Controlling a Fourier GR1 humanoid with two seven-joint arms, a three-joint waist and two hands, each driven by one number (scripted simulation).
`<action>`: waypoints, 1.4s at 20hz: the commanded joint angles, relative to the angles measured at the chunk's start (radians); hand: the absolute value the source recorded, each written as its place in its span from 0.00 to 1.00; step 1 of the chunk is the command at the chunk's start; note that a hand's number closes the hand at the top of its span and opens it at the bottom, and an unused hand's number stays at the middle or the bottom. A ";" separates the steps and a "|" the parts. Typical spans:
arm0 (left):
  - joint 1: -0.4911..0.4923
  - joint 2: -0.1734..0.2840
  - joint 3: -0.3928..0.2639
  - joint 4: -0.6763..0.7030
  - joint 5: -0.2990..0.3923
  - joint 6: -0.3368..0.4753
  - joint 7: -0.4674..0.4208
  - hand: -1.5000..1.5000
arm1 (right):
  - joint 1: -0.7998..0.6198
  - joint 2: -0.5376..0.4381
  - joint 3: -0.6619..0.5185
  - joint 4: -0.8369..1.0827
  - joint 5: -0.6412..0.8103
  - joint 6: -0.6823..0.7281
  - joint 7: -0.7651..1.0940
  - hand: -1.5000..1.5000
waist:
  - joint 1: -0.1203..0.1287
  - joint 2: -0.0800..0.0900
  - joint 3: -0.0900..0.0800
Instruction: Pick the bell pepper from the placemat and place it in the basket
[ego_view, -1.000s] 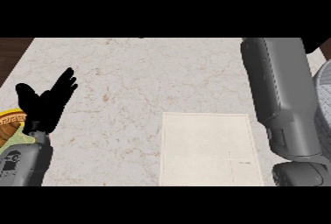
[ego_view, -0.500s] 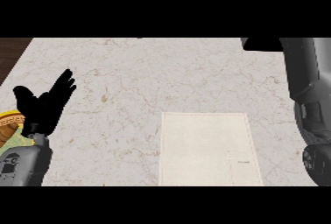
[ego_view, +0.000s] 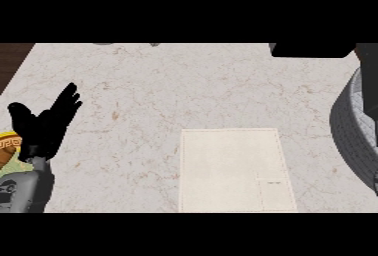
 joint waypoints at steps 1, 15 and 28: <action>0.016 0.014 0.024 0.002 0.004 0.006 0.011 0.50 | 0.098 -0.005 -0.033 -0.065 -0.032 -0.023 0.077 1.00 | -0.023 -0.009 0.000; -0.012 -0.014 -0.001 -0.043 -0.017 0.024 0.061 0.50 | 0.361 0.012 -0.061 -0.299 -0.202 -0.052 -0.067 1.00 | -0.024 -0.008 0.000; -0.007 -0.005 0.024 -0.009 -0.016 0.009 0.038 0.50 | 0.502 0.048 -0.085 -0.411 -0.235 -0.219 -0.086 0.00 | -0.019 -0.007 0.000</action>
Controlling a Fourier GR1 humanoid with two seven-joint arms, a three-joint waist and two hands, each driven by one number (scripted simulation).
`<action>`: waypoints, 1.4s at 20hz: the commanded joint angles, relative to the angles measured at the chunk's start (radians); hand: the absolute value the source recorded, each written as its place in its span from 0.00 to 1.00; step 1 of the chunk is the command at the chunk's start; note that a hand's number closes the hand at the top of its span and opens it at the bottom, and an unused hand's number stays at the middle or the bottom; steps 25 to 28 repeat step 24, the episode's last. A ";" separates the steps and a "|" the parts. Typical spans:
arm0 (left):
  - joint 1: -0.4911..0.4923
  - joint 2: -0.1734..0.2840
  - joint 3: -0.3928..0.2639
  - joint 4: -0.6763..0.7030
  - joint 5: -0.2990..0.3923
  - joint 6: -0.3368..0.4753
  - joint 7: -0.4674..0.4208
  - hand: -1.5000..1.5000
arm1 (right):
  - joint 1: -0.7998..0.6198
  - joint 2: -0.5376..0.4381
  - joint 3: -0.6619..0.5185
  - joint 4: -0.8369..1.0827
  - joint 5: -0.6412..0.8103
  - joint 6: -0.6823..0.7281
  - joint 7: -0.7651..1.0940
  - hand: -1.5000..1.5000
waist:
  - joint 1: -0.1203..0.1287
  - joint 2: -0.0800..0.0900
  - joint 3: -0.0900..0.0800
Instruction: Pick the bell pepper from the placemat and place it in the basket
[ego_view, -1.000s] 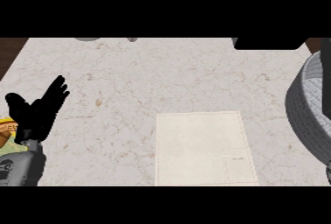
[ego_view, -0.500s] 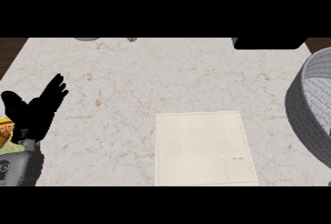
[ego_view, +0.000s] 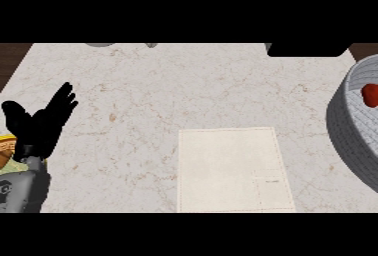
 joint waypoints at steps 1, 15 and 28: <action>-0.020 -0.007 -0.008 -0.007 -0.019 0.019 0.012 0.50 | 0.040 -0.017 -0.007 0.011 -0.066 -0.153 -0.006 0.00 | 0.004 0.002 0.000; 0.024 0.000 0.013 0.020 -0.013 0.003 -0.025 0.50 | 0.288 0.240 -0.067 -0.844 -0.105 -0.020 0.097 0.00 | -0.041 -0.014 -0.002; 0.061 -0.007 0.021 0.014 -0.015 0.009 -0.049 0.50 | 0.727 0.361 0.027 -1.395 -0.402 0.265 0.095 0.00 | -0.056 -0.016 -0.001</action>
